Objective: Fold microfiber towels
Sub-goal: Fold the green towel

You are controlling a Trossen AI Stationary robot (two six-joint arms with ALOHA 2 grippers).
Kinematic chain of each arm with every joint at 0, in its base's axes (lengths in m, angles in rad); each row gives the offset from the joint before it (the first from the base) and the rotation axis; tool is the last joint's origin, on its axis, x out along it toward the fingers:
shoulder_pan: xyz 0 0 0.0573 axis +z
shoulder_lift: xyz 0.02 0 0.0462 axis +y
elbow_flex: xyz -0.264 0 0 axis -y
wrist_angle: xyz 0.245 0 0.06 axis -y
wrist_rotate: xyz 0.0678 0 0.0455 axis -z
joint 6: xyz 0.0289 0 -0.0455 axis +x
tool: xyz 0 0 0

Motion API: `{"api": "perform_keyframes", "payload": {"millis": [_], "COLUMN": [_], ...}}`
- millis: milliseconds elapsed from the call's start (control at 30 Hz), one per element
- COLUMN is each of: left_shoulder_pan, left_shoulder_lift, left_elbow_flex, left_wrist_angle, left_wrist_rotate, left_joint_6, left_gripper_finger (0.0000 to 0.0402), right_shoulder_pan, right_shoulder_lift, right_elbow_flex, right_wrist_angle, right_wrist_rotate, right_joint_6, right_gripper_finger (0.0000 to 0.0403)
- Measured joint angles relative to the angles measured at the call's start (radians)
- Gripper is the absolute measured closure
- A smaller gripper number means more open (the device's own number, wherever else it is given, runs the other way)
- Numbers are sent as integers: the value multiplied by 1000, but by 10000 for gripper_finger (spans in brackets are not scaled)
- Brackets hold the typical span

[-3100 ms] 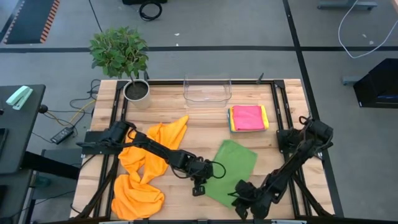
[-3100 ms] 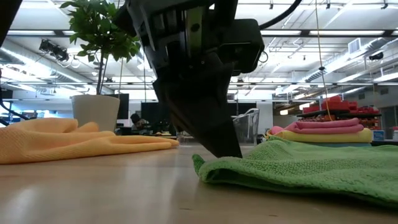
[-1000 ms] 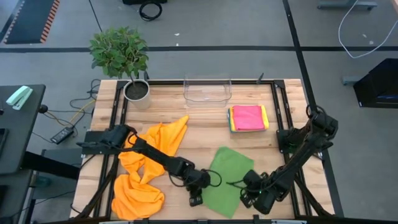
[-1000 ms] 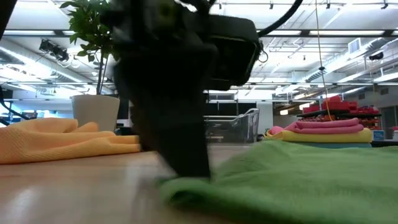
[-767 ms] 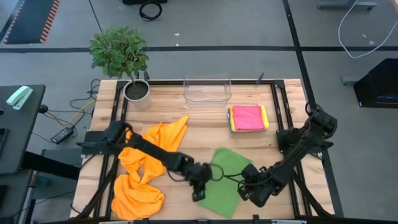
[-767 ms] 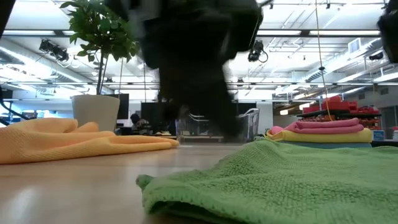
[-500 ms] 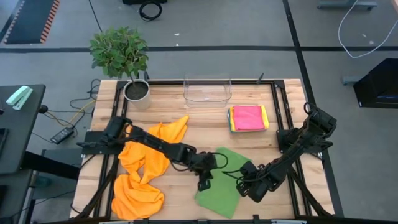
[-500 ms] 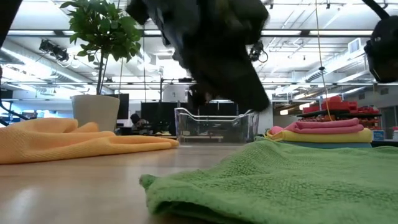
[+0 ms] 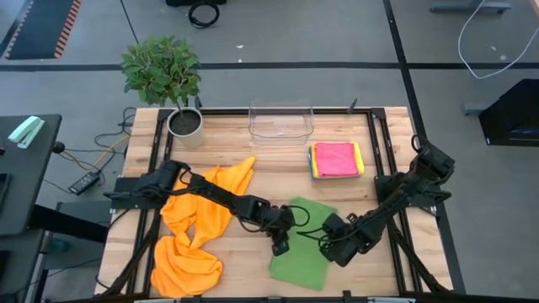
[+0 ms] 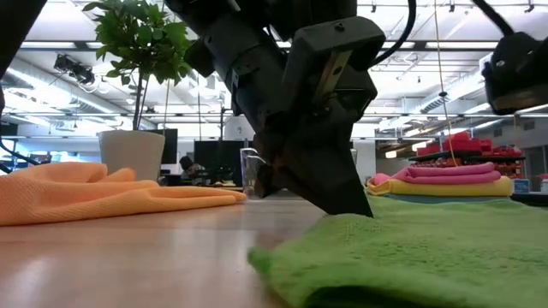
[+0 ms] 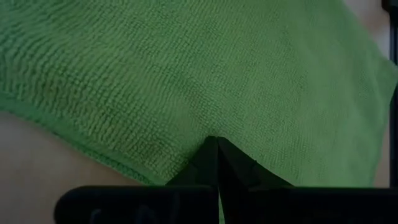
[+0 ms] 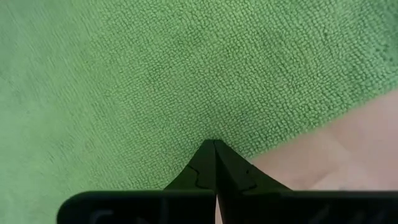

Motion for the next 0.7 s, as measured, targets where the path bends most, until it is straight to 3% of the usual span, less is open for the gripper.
{"api": "perform_keyframes", "payload": {"millis": [233,433,700], "left_shoulder_pan": [0,46,123], "left_shoulder_lift": [-96,-139,-49], "left_elbow_flex": [-5,-3,-4], "left_wrist_angle": [31,32,43], "left_wrist_rotate": [-2,-88,0], "left_joint_6": [-5,92,104], "left_gripper_finger": [392,394,394], "right_shoulder_pan": [-29,-34,-53], "right_shoulder_lift": [-140,-226,-198], "right_elbow_flex": [-4,-8,-164], "right_wrist_angle": [-63,-164,127], "right_wrist_rotate": [-14,17,-12], "right_joint_6": [-120,-114,-74], "right_gripper_finger": [401,401,401]}}
